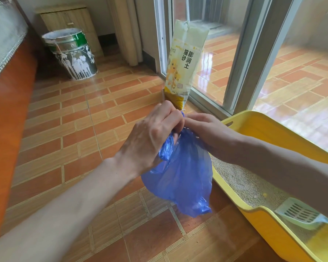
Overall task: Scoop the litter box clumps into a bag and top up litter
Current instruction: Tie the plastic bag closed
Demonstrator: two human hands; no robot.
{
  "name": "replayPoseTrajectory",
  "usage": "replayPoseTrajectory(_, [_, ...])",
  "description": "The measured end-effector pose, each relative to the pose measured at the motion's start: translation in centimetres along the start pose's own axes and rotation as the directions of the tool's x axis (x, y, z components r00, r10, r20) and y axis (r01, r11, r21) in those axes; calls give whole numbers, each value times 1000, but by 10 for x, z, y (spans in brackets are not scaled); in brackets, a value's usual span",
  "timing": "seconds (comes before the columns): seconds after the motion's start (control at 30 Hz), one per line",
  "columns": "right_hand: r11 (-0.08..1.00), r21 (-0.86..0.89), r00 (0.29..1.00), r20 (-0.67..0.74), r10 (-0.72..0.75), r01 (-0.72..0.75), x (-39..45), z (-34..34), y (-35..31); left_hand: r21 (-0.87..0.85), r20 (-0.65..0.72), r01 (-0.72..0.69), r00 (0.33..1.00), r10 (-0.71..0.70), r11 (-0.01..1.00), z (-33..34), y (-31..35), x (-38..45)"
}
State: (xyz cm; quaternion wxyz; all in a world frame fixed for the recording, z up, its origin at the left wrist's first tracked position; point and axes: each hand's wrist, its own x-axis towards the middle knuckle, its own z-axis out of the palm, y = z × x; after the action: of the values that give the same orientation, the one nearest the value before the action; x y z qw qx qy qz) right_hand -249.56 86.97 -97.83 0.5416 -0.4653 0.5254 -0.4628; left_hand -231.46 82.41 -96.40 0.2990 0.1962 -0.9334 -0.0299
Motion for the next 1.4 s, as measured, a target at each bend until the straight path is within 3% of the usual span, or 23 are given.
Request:
replayPoseTrajectory(0.13, [996, -23, 989, -113, -91, 88, 4, 4, 1, -27, -72, 28, 997, -30, 999, 2, -6, -6])
replayPoseTrajectory(0.3, [984, -47, 961, -213, -176, 169, 3, 0, 2, -13, -140, 162, 977, -162, 987, 1, -14, -18])
replayPoseTrajectory(0.47, [990, 51, 968, -222, -119, 134, 3, -6, 5, 189, -170, 189, 973, -158, 964, 0, -24, -19])
replayPoseTrajectory(0.53, [984, 155, 979, -195, -60, 91, 5, -11, 5, 109, -168, 227, 964, -207, 968, 3, -27, -20])
replayPoseTrajectory(0.63, [932, 362, 992, -119, 41, 5, 8, -22, 2, -160, -117, 328, 930, -348, 931, 7, -32, -24])
replayPoseTrajectory(0.77, [890, 451, 998, 35, 57, -66, 8, -39, 1, -444, -57, 438, 857, -512, 782, 5, -32, -32])
replayPoseTrajectory(0.9, [834, 543, 995, 59, 84, -103, 7, -47, 9, -613, -46, 501, 749, -661, 610, -1, -30, -35])
replayPoseTrajectory(0.93, [814, 571, 994, 51, 94, -106, 7, -47, 11, -676, -26, 511, 703, -710, 530, -3, -31, -35])
replayPoseTrajectory(1.0, [784, 609, 992, 35, 118, -115, 7, -48, 13, -822, 112, 502, 608, -786, 271, -5, -33, -36])
replayPoseTrajectory(1.07, [771, 625, 990, 35, 135, -127, 9, -49, 14, -890, 286, 456, 551, -784, -4, -5, -34, -37])
replayPoseTrajectory(1.13, [769, 625, 989, 25, 149, -131, 11, -49, 16, -894, 389, 411, 510, -767, -180, -5, -37, -38])
replayPoseTrajectory(1.23, [801, 584, 984, -26, 178, -129, 14, -51, 21, -879, 440, 398, 461, -770, -264, -4, -41, -42])
replayPoseTrajectory(1.4, [846, 514, 963, -121, 239, -146, 15, -68, 39, -854, 460, 451, 419, -783, -260, -2, -50, -59])
